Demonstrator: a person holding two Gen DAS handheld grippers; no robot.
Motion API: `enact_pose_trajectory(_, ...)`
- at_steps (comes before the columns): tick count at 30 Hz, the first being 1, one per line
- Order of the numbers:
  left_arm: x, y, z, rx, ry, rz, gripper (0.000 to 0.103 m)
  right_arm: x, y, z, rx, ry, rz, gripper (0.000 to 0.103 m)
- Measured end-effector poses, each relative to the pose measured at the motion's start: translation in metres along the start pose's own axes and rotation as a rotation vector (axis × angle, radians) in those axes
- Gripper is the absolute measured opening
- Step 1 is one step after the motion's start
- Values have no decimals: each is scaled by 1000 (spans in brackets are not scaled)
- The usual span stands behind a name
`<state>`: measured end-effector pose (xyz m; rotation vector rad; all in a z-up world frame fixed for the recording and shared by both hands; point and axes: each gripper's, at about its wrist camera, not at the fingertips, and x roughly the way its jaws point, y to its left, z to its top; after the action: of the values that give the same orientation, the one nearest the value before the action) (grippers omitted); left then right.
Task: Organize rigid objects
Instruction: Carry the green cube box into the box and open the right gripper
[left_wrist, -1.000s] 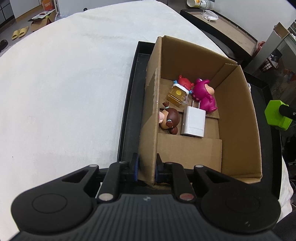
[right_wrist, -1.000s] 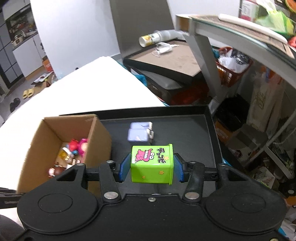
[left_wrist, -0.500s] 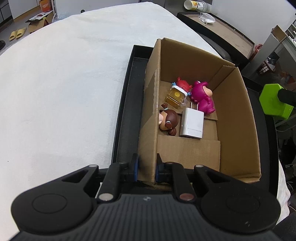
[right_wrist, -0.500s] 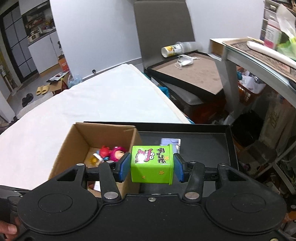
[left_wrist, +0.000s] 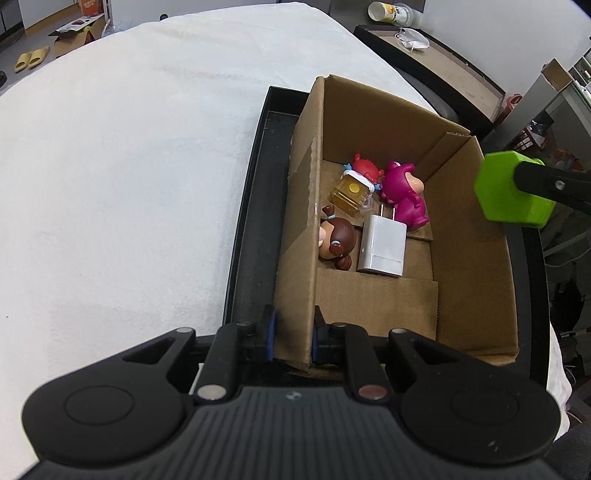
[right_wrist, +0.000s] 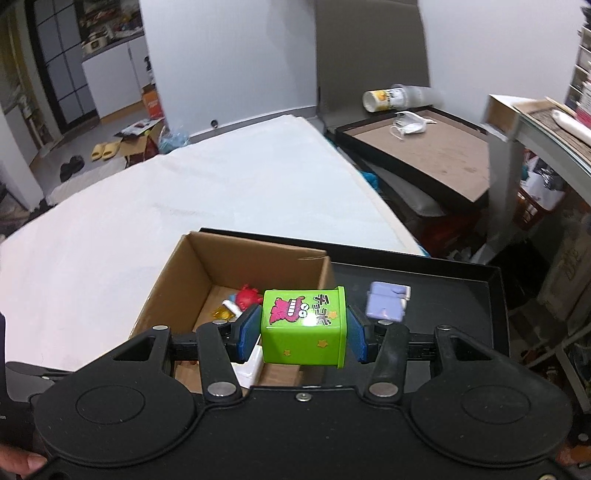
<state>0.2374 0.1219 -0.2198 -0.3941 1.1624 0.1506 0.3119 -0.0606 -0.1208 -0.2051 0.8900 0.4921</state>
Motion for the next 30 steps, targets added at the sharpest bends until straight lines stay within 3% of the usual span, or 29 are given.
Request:
enact_pose_trajectory(7,0,2,0,-1,-2,-12,17,5,25,6,-119,-15,-41,49)
enact_pose_trajectory(17,1,9,0,-15,-2,-38,17,9,38,15,-164,-24,-29,49)
enact_pose_trajectory(30,1,14,3,-25,2,-52,18,32,67,2,-331,87,-78,49)
